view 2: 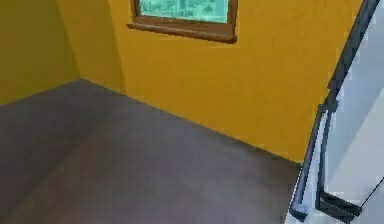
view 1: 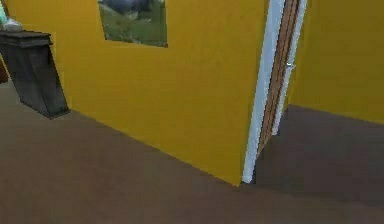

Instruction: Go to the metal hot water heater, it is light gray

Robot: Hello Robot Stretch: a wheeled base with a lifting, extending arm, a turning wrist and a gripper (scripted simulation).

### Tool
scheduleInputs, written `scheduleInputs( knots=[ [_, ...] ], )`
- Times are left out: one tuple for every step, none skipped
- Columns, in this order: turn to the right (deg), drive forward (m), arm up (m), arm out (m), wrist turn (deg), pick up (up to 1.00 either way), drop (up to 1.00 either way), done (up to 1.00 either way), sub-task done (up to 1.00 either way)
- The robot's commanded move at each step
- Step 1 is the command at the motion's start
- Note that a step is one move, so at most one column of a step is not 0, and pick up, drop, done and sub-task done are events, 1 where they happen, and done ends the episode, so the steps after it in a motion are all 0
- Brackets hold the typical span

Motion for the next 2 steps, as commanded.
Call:
scheduleInputs(
  knots=[
    [-45.0, 0.00, 0.00, 0.00, 0.0, 0.00, 0.00, 0.00, 0.00],
    [-6.0, 0.00, 0.00, 0.00, 0.0, 0.00, 0.00, 0.00, 0.00]
  ],
)
